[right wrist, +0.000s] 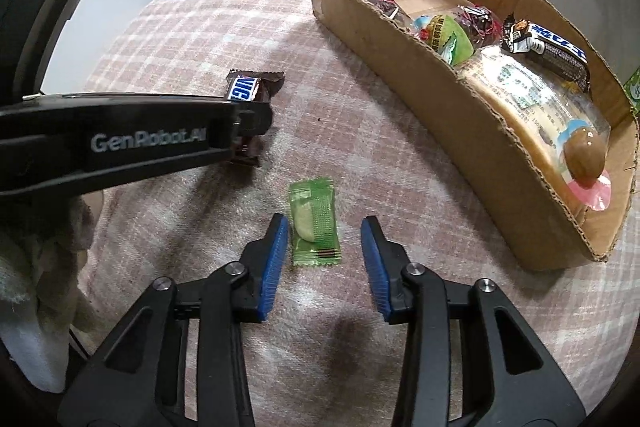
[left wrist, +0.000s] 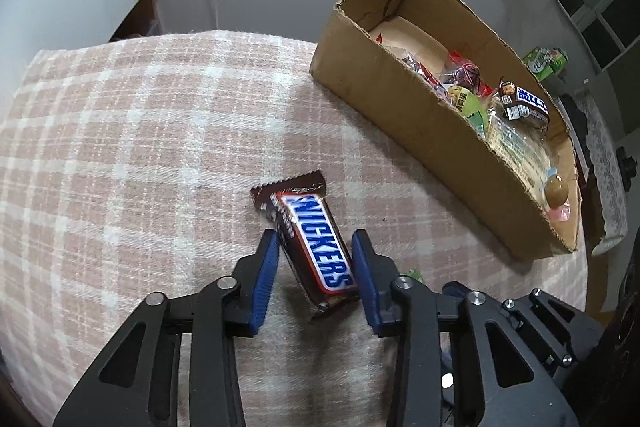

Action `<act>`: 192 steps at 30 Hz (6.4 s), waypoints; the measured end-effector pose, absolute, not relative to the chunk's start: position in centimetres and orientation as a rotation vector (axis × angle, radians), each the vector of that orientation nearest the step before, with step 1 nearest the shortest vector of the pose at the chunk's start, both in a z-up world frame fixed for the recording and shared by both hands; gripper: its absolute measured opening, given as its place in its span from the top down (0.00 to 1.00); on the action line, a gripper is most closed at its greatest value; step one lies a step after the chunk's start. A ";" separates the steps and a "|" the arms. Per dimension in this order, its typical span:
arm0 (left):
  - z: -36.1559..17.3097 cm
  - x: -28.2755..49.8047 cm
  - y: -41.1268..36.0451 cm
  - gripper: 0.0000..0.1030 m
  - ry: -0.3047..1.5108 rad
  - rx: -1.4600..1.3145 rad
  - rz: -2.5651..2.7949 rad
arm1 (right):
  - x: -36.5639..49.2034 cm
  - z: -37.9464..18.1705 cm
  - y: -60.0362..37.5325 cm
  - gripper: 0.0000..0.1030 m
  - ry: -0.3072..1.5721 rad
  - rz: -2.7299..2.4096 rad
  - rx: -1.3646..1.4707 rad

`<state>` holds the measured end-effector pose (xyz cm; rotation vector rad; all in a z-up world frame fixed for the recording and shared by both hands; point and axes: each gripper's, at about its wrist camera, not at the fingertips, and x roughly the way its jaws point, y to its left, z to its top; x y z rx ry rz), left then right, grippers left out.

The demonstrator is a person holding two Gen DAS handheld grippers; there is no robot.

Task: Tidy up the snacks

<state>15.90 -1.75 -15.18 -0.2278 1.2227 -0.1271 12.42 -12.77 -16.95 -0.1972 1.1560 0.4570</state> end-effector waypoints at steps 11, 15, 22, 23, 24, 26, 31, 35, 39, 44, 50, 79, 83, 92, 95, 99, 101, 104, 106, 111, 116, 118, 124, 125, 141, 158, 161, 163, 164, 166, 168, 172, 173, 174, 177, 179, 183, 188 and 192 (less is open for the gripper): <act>-15.1 14.5 -0.4 0.73 1.214 -0.217 -0.141 | 12.1 -16.8 -12.1 0.76 1.161 0.493 -0.260; -15.2 14.4 0.1 0.73 1.219 -0.225 -0.156 | 12.2 -16.8 -11.9 0.76 1.152 0.493 -0.268; -15.3 15.4 -0.8 0.72 1.218 -0.183 -0.137 | 12.2 -16.6 -11.9 0.78 1.157 0.499 -0.284; -15.3 15.5 -0.8 0.72 1.217 -0.183 -0.137 | 12.2 -16.7 -11.8 0.78 1.159 0.499 -0.278; -15.3 15.5 -0.9 0.73 1.215 -0.184 -0.136 | 12.2 -16.7 -11.8 0.78 1.159 0.498 -0.273; -15.3 15.5 -0.9 0.73 1.213 -0.185 -0.138 | 12.1 -16.7 -12.1 0.79 1.160 0.492 -0.259; -15.1 14.7 -0.6 0.73 1.209 -0.195 -0.146 | 11.8 -16.1 -13.0 0.79 1.154 0.491 -0.225; -14.4 14.4 -0.3 0.73 1.194 -0.210 -0.149 | 11.9 -15.2 -14.1 0.79 1.142 0.484 -0.184; -13.8 13.7 0.6 0.73 1.178 -0.217 -0.153 | 11.9 -14.3 -15.1 0.79 1.125 0.473 -0.145; -12.4 13.3 1.0 0.73 1.149 -0.217 -0.162 | 12.2 -11.5 -16.5 0.79 1.073 0.463 -0.114; -9.5 13.7 0.6 0.73 1.091 -0.218 -0.195 | 13.4 -8.1 -18.2 0.79 1.009 0.444 -0.081; -5.5 21.9 -3.5 0.73 1.009 -0.162 -0.286 | 24.5 -4.8 -20.9 0.79 0.963 0.374 -0.061; -6.1 23.6 -4.0 0.73 1.027 -0.161 -0.292 | 26.4 -5.4 -20.7 0.79 0.977 0.372 -0.051; -7.6 25.7 -5.7 0.73 1.068 -0.150 -0.295 | 28.7 -7.4 -20.6 0.79 1.021 0.366 -0.031; -7.9 25.9 -6.1 0.73 1.077 -0.138 -0.294 | 29.0 -7.8 -20.7 0.79 1.033 0.365 -0.028; -8.1 26.2 -6.3 0.73 1.087 -0.135 -0.294 | 29.4 -8.3 -20.9 0.79 1.048 0.360 -0.028; -8.3 26.3 -6.5 0.73 1.091 -0.125 -0.294 | 29.5 -8.6 -21.0 0.79 1.058 0.353 -0.032; -8.7 26.5 -6.7 0.73 1.101 -0.118 -0.292 | 29.8 -9.1 -21.1 0.79 1.068 0.347 -0.034; -8.9 26.6 -6.8 0.73 1.105 -0.112 -0.293 | 29.9 -9.4 -21.2 0.79 1.074 0.341 -0.035; -9.0 26.8 -6.9 0.73 1.107 -0.103 -0.286 | 30.0 -9.6 -21.3 0.78 1.072 0.330 -0.039; -9.2 26.8 -6.9 0.72 1.108 -0.101 -0.286 | 30.0 -9.7 -21.4 0.62 1.072 0.312 -0.053; -9.1 26.8 -7.0 0.67 1.108 -0.096 -0.290 | 29.9 -9.6 -21.5 0.46 1.064 0.305 -0.054; -9.0 26.7 -7.1 0.52 1.099 -0.082 -0.291 | 29.5 -9.4 -21.9 0.25 1.053 0.275 -0.064; -9.0 26.6 -7.1 0.50 1.098 -0.076 -0.290 | 29.4 -9.3 -22.0 0.22 1.050 0.267 -0.063; -8.4 25.6 -7.2 0.43 1.077 -0.057 -0.275 | 28.3 -8.5 -23.1 0.20 1.035 0.235 -0.035; -6.8 23.9 -7.1 0.43 1.036 -0.062 -0.271 | 25.5 -6.1 -23.7 0.20 0.971 0.228 -0.011; -6.2 23.3 -7.1 0.43 1.020 -0.067 -0.272 | 24.5 -5.3 -23.9 0.20 0.951 0.227 0.003; -5.8 22.8 -7.1 0.43 1.011 -0.069 -0.273 | 24.0 -5.0 -24.0 0.20 0.942 0.227 0.009; -5.6 22.6 -7.1 0.43 1.006 -0.071 -0.275 | 23.6 -4.7 -24.0 0.20 0.934 0.227 0.011; -5.2 22.1 -7.0 0.42 0.996 -0.076 -0.276 | 22.8 -4.2 -24.1 0.20 0.919 0.228 0.014; -4.7 21.5 -7.0 0.38 0.980 -0.074 -0.274 | 22.3 -3.8 -24.2 0.20 0.911 0.228 0.016; -4.0 20.4 -7.0 0.37 0.952 -0.061 -0.272 | 21.0 -3.0 -24.7 0.20 0.892 0.228 0.039; -3.8 20.1 -6.9 0.37 0.949 -0.066 -0.271 | 20.5 -2.8 -24.8 0.20 0.887 0.229 0.049; -3.6 19.7 -6.8 0.37 0.946 -0.074 -0.270 | 20.3 -2.7 -25.0 0.20 0.885 0.230 0.053; -3.1 18.8 -6.6 0.37 0.935 -0.081 -0.268 | 19.2 -2.3 -25.2 0.19 0.869 0.218 0.052; -2.8 18.0 -6.5 0.37 0.924 -0.077 -0.262 | 18.3 -2.1 -25.3 0.16 0.855 0.209 0.046; -2.3 16.9 -6.3 0.37 0.910 -0.081 -0.248 | 16.6 -1.8 -25.6 0.10 0.834 0.197 0.049; -1.7 15.5 -6.0 0.37 0.898 -0.097 -0.236 | 15.2 -1.7 -26.3 0.10 0.836 0.187 0.082; -1.2 14.6 -6.1 0.37 0.879 -0.086 -0.231 | 14.6 -1.6 -26.7 0.10 0.830 0.180 0.098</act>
